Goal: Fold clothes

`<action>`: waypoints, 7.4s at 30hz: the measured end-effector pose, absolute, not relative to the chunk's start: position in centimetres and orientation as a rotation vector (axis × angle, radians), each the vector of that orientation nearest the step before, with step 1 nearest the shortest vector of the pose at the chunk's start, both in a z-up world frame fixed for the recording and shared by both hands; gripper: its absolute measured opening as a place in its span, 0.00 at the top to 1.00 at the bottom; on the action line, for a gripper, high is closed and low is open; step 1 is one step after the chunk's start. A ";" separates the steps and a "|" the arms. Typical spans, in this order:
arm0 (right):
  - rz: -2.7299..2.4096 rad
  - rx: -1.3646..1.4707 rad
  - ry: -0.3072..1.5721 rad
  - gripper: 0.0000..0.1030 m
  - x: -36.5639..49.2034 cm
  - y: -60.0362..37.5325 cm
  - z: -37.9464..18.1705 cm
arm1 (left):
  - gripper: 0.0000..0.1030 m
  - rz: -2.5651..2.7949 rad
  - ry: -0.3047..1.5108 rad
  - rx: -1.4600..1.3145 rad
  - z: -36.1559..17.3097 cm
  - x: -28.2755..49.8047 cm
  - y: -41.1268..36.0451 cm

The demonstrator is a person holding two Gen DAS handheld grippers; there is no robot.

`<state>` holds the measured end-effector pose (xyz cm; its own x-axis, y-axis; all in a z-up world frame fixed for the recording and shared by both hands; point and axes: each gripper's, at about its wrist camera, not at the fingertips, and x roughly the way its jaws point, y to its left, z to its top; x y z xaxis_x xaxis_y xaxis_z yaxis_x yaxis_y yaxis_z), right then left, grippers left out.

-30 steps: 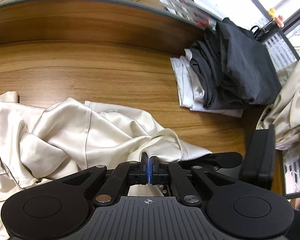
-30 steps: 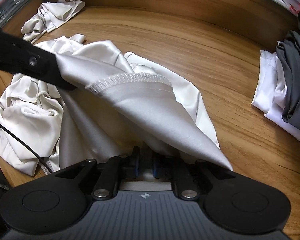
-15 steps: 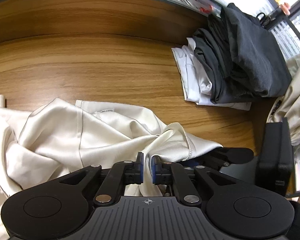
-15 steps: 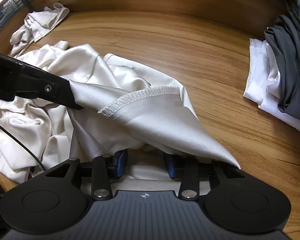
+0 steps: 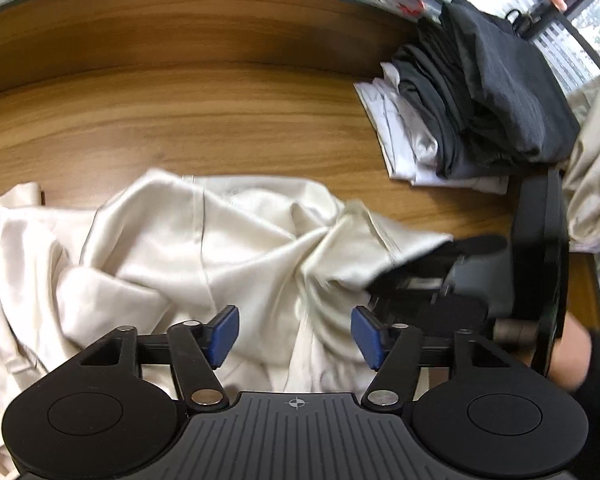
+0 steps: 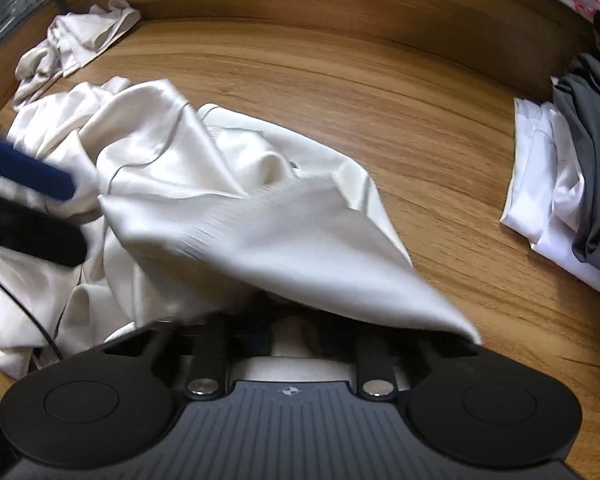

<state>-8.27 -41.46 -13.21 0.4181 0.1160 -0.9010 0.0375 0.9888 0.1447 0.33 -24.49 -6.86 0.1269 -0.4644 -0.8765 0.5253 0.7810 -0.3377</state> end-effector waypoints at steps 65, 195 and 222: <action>0.028 0.581 0.940 0.95 -18.2 -42.6 -5.0 | 0.97 -0.772 1.498 -0.602 -8.9 -0.4 -24.3; -0.255 0.605 0.946 0.98 -22.3 -47.6 -11.3 | 0.86 -0.387 1.302 0.331 -14.7 10.4 -16.1; 0.148 0.492 1.029 0.95 -16.7 -45.3 -13.4 | 0.47 -0.787 1.361 0.142 -7.9 -0.1 -26.8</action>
